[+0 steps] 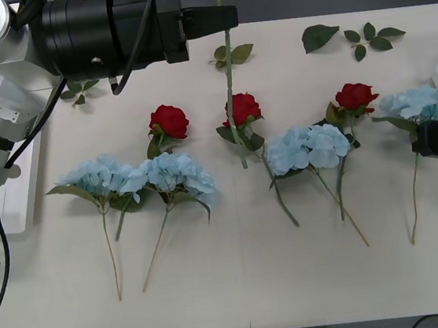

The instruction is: Put the red flowers into the right box and the blue flowers into the left box

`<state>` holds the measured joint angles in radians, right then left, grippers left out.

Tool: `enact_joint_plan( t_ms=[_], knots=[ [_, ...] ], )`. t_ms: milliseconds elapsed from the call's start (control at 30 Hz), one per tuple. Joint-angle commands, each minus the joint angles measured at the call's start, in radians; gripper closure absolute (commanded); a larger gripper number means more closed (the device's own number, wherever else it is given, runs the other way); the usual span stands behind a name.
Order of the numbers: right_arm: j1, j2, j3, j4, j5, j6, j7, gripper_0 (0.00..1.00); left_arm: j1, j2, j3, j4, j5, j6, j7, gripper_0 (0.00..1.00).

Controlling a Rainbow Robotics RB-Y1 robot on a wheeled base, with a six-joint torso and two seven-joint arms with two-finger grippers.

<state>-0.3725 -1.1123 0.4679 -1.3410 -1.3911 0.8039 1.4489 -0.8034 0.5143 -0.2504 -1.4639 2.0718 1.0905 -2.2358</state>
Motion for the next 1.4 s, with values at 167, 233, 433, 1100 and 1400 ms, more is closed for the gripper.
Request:
enact_joint_plan(
  t_ms=[167,233,433,1100,1400],
  knots=[
    [-0.006,0.020,0.020,0.016,0.095,-0.029,0.016,1.00,-0.046,-0.007,-0.020,-0.024,0.008,-0.040,-0.070,1.00],
    [-0.006,0.020,0.032,0.016,0.096,-0.045,0.019,0.89,-0.046,-0.007,-0.020,-0.024,0.008,-0.040,-0.070,1.00],
    [-0.006,0.020,0.038,0.016,0.098,-0.049,0.037,0.18,-0.046,-0.007,-0.020,-0.024,0.008,-0.040,-0.070,1.00],
    [-0.003,-0.150,0.038,-0.061,-0.459,-0.014,0.558,0.00,-0.046,-0.007,-0.020,-0.024,0.008,-0.040,-0.070,1.00],
    [0.060,-0.201,0.038,-0.173,-0.902,-0.011,0.949,0.00,-0.046,-0.007,-0.020,-0.024,0.008,-0.040,-0.070,1.00]
  ],
)
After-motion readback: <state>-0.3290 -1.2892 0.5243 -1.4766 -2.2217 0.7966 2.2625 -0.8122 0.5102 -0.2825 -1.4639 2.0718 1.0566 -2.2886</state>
